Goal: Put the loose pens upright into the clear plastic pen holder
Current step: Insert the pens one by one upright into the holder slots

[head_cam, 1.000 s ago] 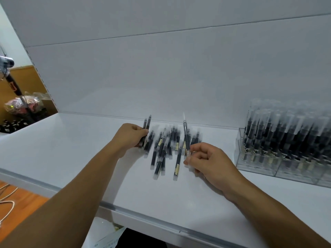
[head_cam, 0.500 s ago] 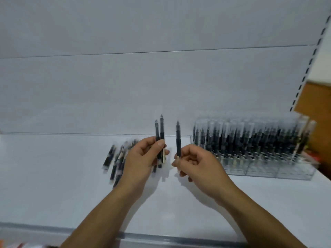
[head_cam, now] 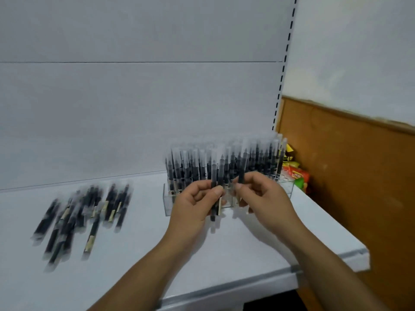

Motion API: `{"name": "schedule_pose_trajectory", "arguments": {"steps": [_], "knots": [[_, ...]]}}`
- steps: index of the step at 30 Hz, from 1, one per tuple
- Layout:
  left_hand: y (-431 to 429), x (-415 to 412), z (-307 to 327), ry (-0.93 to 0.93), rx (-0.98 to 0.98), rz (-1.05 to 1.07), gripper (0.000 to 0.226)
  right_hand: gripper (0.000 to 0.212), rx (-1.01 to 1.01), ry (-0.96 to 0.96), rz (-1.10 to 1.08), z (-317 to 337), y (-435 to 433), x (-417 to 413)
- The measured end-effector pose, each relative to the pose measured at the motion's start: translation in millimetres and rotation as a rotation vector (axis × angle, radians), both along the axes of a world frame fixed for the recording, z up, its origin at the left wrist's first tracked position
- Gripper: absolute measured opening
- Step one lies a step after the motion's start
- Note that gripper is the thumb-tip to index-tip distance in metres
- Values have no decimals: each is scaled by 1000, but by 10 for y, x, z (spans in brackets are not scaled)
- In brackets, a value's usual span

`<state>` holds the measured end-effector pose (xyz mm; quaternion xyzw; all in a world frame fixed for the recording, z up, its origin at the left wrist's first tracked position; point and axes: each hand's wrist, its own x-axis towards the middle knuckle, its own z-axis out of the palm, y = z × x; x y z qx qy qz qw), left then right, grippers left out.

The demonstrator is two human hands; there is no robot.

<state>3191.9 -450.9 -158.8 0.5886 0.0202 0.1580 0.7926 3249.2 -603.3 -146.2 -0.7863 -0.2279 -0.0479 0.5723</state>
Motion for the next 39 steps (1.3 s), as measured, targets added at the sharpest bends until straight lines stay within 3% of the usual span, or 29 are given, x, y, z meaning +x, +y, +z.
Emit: {"name": "schedule_pose_trajectory", "arguments": {"steps": [3, 6, 12, 26, 34, 39], "knots": [[-104, 86, -36, 7, -50, -27, 32, 17, -7, -63, -69, 75, -62, 87], [-87, 84, -96, 10, -71, -61, 29, 7, 13, -80, -104, 157, -88, 181], [-56, 72, -116, 12, -93, -46, 38, 9, 27, -70, -164, 271, -51, 378], [-67, 80, -101, -3, -103, -29, 37, 11, -210, -199, -174, 356, 107, 513], [-67, 78, -111, -7, -102, -29, 38, 9, -537, -161, -109, 276, 124, 565], [-57, 82, -126, -9, -105, -25, 37, 18, -482, -205, -159, 197, 164, 540]]}}
